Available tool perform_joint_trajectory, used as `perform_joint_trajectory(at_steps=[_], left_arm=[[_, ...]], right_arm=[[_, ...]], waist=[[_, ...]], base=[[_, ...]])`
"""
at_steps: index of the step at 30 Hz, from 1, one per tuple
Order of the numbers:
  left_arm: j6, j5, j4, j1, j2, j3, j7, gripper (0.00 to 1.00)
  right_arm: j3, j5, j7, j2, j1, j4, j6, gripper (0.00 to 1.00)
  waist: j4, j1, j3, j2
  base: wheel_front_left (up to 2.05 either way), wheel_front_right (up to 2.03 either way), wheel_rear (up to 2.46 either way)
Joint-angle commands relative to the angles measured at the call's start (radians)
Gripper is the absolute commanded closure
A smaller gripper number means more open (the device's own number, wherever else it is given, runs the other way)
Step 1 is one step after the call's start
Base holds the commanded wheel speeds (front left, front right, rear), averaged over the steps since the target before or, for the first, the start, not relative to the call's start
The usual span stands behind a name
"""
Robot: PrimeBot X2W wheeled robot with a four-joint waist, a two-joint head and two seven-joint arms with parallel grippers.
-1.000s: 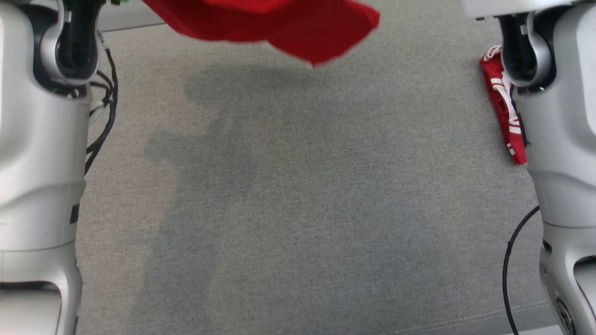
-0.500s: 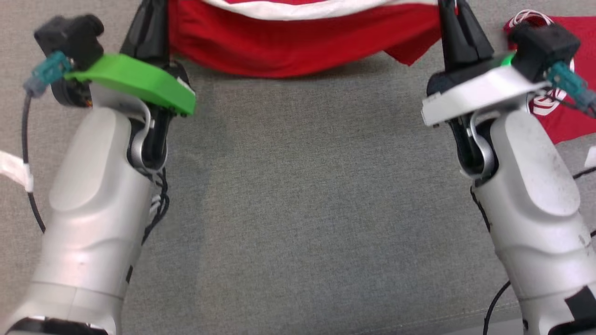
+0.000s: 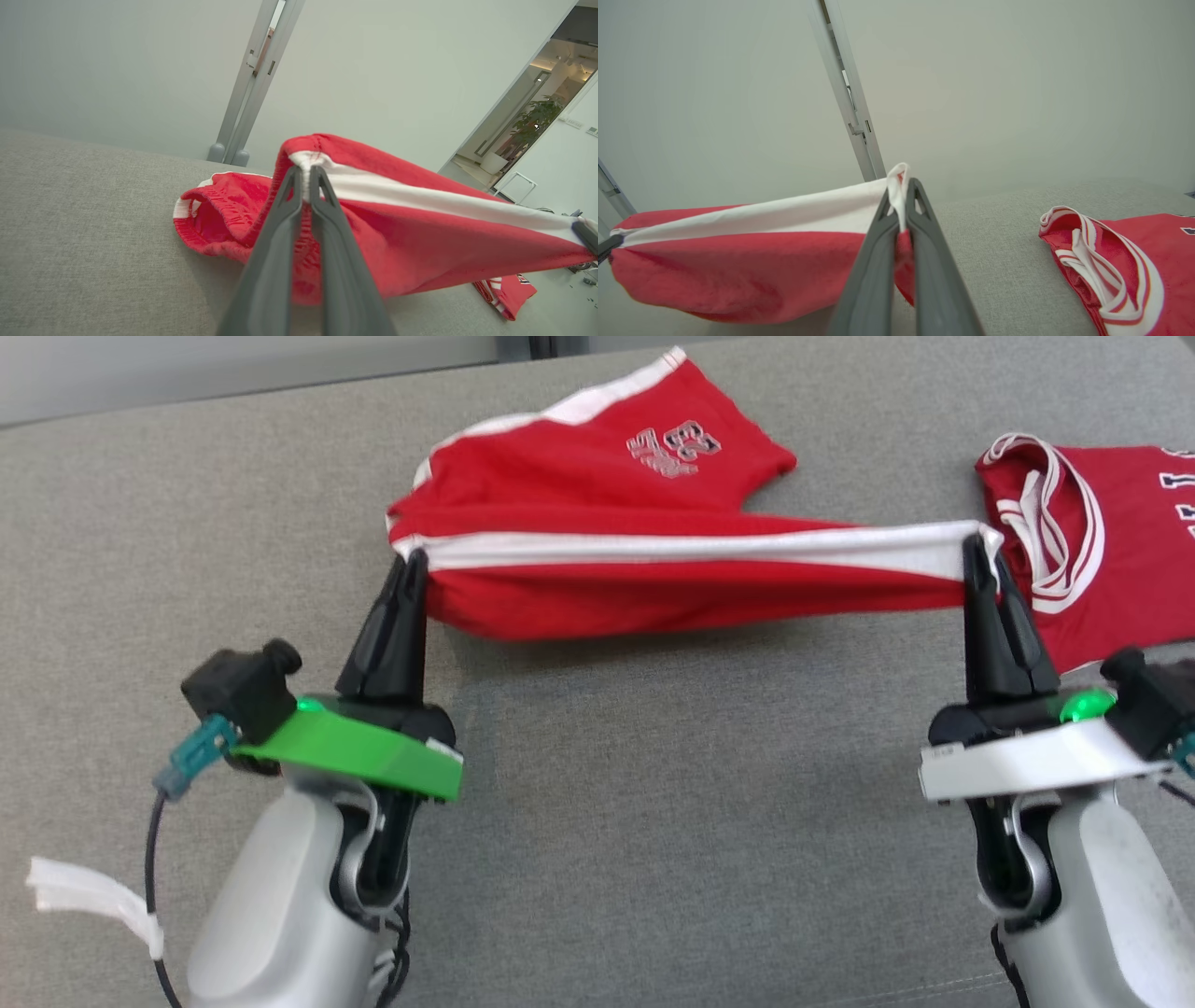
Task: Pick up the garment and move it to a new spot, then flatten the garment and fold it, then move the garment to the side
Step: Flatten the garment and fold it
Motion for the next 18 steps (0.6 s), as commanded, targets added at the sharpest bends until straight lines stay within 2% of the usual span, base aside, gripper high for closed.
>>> perform_joint_trajectory(at_steps=[1,4,11,15,18], left_arm=[[-0.002,0.003,-0.031,0.059,0.000,0.003,-0.003,1.00],[0.008,0.004,-0.108,0.156,-0.001,0.006,-0.003,1.00],[0.083,-0.021,-0.318,0.379,0.012,-0.001,0.031,1.00],[0.116,-0.035,-0.370,0.451,0.016,-0.019,0.079,1.00],[0.134,-0.049,-0.358,0.474,0.005,-0.028,0.102,1.00]], right_arm=[[-0.011,0.000,-0.004,0.004,0.059,-0.031,-0.001,1.00],[-0.022,-0.005,-0.004,0.010,0.155,-0.094,-0.001,1.00],[-0.062,-0.011,0.039,0.007,0.346,-0.244,-0.001,1.00],[-0.071,-0.005,0.086,0.014,0.403,-0.281,-0.001,1.00],[-0.079,-0.005,0.099,0.019,0.399,-0.255,-0.001,1.00]], waist=[[0.024,-0.0001,-0.096,0.0000],[0.029,-0.0001,-0.143,0.0000],[0.037,-0.0001,-0.193,0.0000],[0.048,-0.0001,-0.187,0.0000],[0.059,-0.0001,-0.172,0.0000]], base=[[0.00,0.00,0.00],[0.00,0.00,0.00],[0.00,0.00,0.00],[0.00,0.00,0.00],[0.00,0.00,0.00]])
